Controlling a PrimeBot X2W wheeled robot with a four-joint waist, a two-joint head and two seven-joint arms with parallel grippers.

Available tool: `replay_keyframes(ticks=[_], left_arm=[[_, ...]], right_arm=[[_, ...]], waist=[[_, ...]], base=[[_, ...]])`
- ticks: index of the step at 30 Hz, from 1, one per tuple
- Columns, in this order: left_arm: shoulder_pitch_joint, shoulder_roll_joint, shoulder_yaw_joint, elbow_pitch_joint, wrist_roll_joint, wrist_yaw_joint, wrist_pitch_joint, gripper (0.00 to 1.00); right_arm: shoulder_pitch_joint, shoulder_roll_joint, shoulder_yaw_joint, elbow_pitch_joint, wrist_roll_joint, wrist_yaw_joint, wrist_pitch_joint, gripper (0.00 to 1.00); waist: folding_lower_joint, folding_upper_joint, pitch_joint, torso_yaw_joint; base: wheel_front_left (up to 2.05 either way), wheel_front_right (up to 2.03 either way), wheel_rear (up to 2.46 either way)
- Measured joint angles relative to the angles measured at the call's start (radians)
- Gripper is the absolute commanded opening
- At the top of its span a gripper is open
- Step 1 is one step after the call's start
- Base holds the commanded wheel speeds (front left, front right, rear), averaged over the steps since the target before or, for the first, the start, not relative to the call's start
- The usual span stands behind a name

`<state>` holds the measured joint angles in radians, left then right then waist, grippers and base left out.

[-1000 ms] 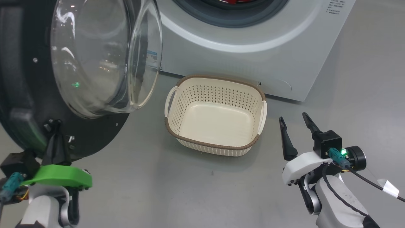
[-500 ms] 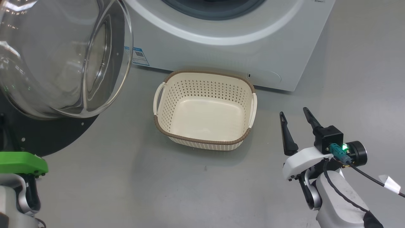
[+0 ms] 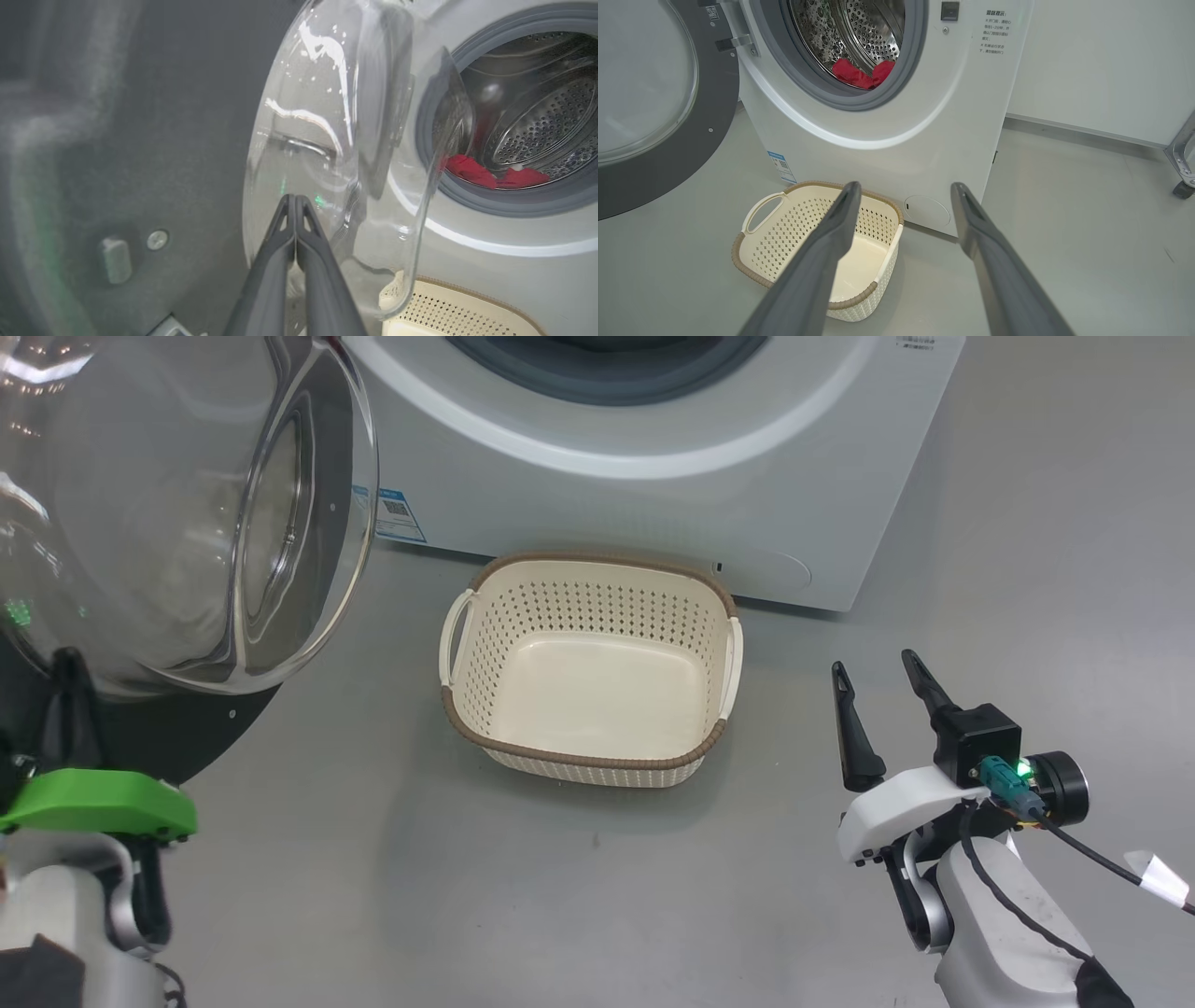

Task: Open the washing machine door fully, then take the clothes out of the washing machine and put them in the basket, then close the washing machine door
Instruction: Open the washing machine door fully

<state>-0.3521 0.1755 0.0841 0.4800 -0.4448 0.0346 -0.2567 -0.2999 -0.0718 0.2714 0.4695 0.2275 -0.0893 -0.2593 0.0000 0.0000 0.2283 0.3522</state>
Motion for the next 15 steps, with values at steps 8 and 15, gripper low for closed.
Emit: replay_keyframes(ticks=[8, 15], left_arm=[[0.072, -0.063, -0.059, -0.079, 0.048, -0.063, 0.0, 0.0], [0.136, -0.087, -0.101, -0.136, 0.09, -0.111, 0.0, 0.02]], right_arm=[[0.001, 0.006, -0.004, -0.001, 0.001, 0.008, 0.0, 1.0], [0.002, 0.01, 0.0, -0.007, 0.002, 0.009, 0.0, 1.0]], waist=[[0.0, 0.0, -0.034, -0.022], [0.0, 0.0, -0.056, -0.067]], base=[[0.0, 0.0, 0.0], [0.0, 0.0, 0.0]])
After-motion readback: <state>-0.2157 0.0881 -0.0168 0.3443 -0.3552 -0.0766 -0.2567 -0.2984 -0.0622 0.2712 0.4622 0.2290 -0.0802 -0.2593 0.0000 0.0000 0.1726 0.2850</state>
